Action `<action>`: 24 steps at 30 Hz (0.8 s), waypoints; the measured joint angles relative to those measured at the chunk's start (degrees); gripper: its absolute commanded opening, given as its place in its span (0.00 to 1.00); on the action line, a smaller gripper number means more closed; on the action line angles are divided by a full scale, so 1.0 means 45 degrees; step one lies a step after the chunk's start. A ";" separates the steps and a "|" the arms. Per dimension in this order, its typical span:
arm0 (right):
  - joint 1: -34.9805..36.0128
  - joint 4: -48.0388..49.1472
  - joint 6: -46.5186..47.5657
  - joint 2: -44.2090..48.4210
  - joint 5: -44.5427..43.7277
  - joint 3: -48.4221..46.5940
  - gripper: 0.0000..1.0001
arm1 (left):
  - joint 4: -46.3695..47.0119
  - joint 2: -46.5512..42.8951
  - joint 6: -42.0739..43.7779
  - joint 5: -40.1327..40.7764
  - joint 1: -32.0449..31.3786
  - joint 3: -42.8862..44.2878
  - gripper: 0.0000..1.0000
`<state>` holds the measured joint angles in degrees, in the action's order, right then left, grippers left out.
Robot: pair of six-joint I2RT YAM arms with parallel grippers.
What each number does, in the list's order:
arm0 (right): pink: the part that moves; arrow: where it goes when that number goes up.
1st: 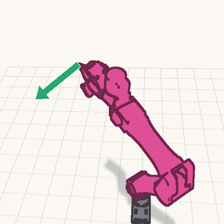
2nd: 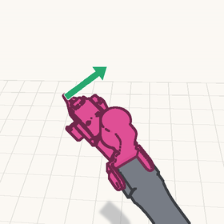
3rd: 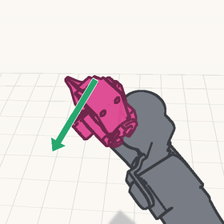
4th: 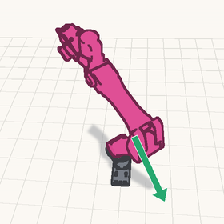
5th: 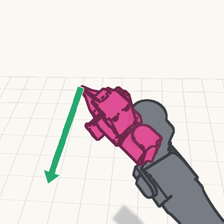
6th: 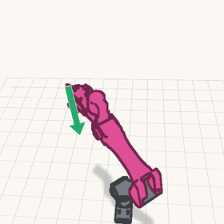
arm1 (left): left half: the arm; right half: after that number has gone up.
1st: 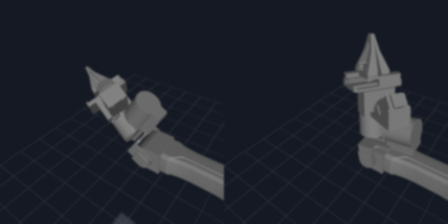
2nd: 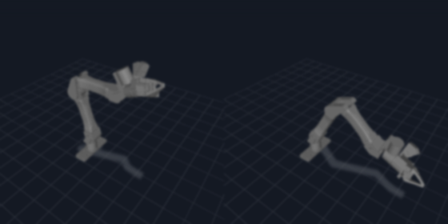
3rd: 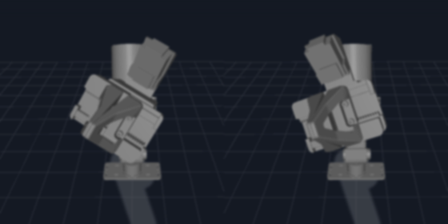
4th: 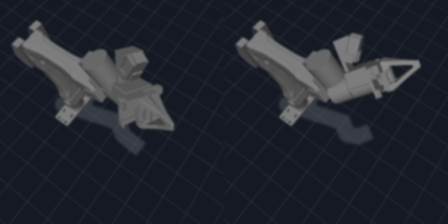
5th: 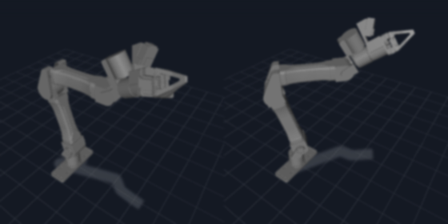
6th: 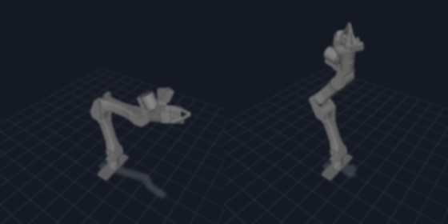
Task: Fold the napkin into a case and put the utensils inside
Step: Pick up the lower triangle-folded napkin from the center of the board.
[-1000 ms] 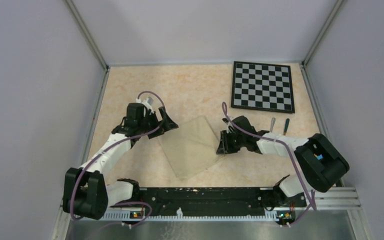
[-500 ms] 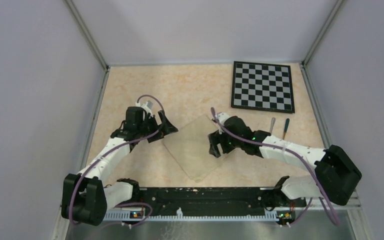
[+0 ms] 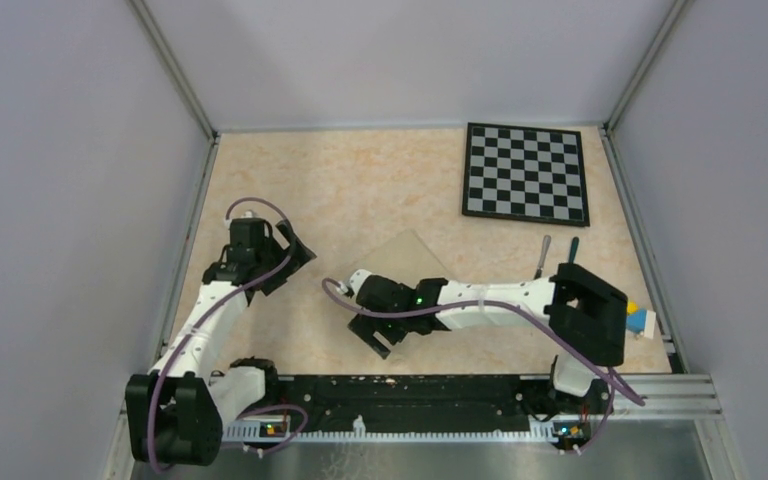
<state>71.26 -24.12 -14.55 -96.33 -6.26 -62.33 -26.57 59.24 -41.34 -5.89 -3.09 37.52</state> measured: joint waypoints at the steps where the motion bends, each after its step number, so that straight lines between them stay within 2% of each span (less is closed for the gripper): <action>1: 0.0121 -0.0214 -0.0053 -0.0272 -0.0097 -0.0209 0.77 | -0.0044 0.0000 0.0000 0.0000 0.0019 0.0000 0.99; 4: 0.0364 -0.0578 -0.0219 -0.0607 -0.0291 -0.0461 0.73 | -0.0141 0.0000 0.0073 -0.0126 0.0073 -0.0010 0.99; 8: 0.0612 -0.0719 -0.0389 -0.0612 -0.0253 -0.0461 0.72 | -0.0092 0.0010 0.0209 -0.0544 0.0073 -0.0155 0.99; 14: 0.0709 -0.0719 -0.0588 -0.1127 -0.0214 -0.0617 0.78 | -0.0092 0.0257 0.0253 -0.1112 0.0083 -0.0355 0.99; 19: 0.0738 -0.0777 -0.0835 -0.1778 -0.0573 -0.0767 0.78 | -0.0097 0.0311 0.0321 -0.1205 0.0083 -0.0355 0.99; 21: 0.0748 -0.0738 -0.0928 -0.1797 -0.0695 -0.0753 0.72 | -0.0097 0.0311 0.0369 -0.1209 0.0083 -0.0355 0.99; 24: 0.0753 -0.0680 -0.1015 -0.1860 -0.0976 -0.0743 0.52 | -0.0102 0.0311 0.0461 -0.1205 0.0083 -0.0355 0.99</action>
<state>74.65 -27.18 -19.11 -104.71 -10.66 -65.67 -27.03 60.64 -39.27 -11.31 -2.72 35.92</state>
